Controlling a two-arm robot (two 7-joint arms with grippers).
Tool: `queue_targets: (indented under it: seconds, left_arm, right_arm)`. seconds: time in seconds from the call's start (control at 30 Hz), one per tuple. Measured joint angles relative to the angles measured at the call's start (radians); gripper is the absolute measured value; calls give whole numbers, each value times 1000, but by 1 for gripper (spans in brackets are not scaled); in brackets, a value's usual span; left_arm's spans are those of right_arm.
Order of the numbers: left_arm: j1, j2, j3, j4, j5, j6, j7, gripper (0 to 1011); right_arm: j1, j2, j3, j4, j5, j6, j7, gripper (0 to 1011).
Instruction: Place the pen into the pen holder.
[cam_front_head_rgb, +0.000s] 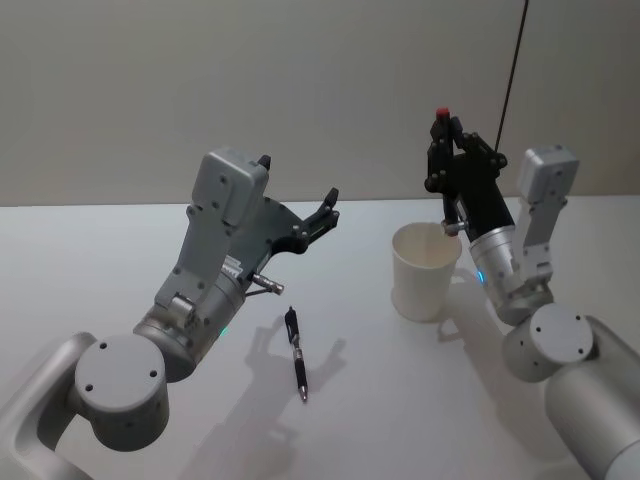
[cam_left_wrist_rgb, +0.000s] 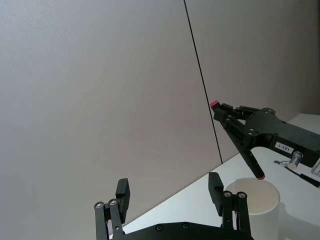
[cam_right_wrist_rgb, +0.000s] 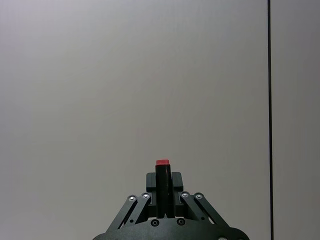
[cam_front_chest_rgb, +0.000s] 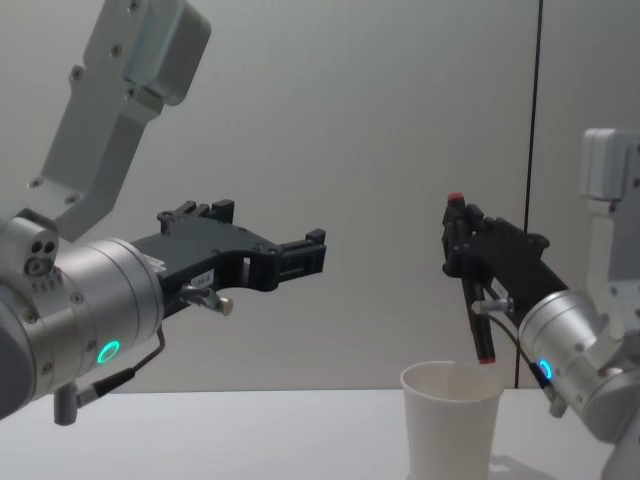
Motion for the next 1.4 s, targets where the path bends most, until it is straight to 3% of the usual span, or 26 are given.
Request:
queue_targets:
  seconds: [0.87, 1.4]
  left_arm:
    - [0, 0, 0, 0, 0, 0, 0, 1002]
    - [0, 0, 0, 0, 0, 0, 0, 1002]
  right_arm:
    - [108, -54, -10, 312, 15, -184, -4, 166]
    - [148, -78, -17, 436, -1, -256, -17, 167]
